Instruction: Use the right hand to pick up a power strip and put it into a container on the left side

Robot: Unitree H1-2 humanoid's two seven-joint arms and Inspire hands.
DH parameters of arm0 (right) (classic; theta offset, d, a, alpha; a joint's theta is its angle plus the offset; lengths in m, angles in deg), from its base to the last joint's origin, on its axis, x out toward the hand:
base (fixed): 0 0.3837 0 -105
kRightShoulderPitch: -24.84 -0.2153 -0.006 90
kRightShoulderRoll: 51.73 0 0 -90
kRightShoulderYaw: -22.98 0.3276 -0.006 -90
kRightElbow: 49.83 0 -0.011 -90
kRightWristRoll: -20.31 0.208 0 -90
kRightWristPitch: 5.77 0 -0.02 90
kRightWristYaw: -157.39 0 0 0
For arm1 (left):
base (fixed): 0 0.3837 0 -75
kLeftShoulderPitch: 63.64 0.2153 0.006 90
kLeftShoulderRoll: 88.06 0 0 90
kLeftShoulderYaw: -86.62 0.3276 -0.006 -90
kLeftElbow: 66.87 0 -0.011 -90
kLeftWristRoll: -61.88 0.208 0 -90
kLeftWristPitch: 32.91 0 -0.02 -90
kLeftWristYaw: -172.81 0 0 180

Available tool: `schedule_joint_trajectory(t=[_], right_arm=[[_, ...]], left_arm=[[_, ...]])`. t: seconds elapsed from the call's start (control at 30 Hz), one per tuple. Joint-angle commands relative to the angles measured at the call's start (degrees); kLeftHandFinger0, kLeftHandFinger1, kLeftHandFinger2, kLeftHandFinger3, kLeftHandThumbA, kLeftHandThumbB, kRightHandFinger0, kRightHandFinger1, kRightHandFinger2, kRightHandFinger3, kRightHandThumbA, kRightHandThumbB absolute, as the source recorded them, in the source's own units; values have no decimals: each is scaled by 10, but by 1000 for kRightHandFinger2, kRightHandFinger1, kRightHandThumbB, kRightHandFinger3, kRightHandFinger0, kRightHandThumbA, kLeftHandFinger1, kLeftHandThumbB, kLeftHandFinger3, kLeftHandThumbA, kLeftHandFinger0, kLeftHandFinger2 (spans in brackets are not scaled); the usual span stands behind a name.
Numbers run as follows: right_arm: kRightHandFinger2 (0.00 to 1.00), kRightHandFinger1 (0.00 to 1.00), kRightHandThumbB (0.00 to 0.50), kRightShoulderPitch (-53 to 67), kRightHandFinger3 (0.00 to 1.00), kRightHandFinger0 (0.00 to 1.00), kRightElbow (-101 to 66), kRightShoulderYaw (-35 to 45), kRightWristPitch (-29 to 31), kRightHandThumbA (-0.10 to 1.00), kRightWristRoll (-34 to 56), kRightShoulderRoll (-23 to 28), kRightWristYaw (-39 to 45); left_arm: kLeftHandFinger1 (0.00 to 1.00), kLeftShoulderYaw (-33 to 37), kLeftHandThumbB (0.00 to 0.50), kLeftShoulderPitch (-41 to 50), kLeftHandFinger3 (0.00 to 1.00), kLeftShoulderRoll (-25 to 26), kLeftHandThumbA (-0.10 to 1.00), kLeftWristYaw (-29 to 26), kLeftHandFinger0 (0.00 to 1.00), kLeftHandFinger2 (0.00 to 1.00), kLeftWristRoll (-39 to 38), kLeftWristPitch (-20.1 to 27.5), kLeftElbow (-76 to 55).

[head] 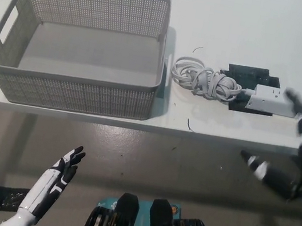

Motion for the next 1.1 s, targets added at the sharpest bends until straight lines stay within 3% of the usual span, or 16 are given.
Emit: schedule_joint_trajectory(t=[0.0,0.43,1.07], right_arm=[[1000,1000,291,-78,1000,1000,-29,11,-81,1000,-107,34,47],[1000,1000,395,-249,1000,1000,150,-72,-192,1000,-222,55,109],[1000,1000,423,-331,1000,1000,374,-143,-221,1000,-226,20,77]], left_arm=[[1000,-3,139,-3,1000,8,1000,4,1000,1000,8,32,-14],[1000,-3,136,-10,1000,11,1000,12,1000,1000,9,38,-8],[1000,-3,145,-10,1000,10,1000,17,1000,1000,8,36,-8]])
